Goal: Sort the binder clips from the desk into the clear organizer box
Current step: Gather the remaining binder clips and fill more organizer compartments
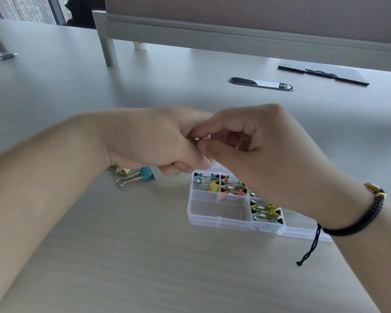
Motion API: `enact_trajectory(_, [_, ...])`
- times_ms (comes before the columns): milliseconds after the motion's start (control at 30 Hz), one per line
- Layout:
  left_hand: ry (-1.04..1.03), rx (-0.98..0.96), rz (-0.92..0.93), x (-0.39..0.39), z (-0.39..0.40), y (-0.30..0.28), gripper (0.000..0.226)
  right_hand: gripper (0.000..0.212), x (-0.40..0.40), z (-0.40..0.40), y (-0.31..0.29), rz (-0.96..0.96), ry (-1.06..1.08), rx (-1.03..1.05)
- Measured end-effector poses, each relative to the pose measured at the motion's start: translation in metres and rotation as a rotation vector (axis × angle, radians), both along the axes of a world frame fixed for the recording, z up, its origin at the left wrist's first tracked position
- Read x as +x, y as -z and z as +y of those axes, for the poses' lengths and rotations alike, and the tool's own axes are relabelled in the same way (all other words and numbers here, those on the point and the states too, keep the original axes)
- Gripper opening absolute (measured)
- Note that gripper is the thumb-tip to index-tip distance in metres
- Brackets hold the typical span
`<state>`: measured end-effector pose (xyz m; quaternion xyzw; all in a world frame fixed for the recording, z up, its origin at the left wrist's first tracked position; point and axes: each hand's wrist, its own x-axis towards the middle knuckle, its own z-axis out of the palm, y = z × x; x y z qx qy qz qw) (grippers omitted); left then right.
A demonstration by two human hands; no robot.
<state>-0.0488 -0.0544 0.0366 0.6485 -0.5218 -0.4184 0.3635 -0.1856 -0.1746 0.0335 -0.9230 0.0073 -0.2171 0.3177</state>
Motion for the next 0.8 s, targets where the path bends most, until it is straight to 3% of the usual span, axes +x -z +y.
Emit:
enact_trajectory(167, [0.025, 0.024, -0.01, 0.003, 0.003, -0.003, 0.013, 0.011, -0.002, 0.001, -0.001, -0.016, 0.072, -0.098])
enact_trajectory(333, [-0.122, 0.079, 0.041, 0.012, 0.008, -0.011, 0.013, 0.004, -0.005, -0.002, -0.006, 0.023, 0.19, -0.08])
enact_trajectory(467, [-0.123, 0.099, -0.058, 0.012, 0.009, -0.014, 0.024, 0.012, -0.008, -0.003, -0.012, 0.145, 0.17, -0.017])
enact_trajectory(633, [-0.082, 0.077, -0.377, 0.008, 0.01, -0.021, 0.025, 0.014, -0.012, -0.004, -0.012, 0.325, 0.102, -0.015])
enact_trajectory(800, [-0.053, 0.105, -0.427, 0.007, 0.009, -0.015, 0.026, 0.015, -0.012, -0.003, -0.01, 0.391, 0.077, -0.085])
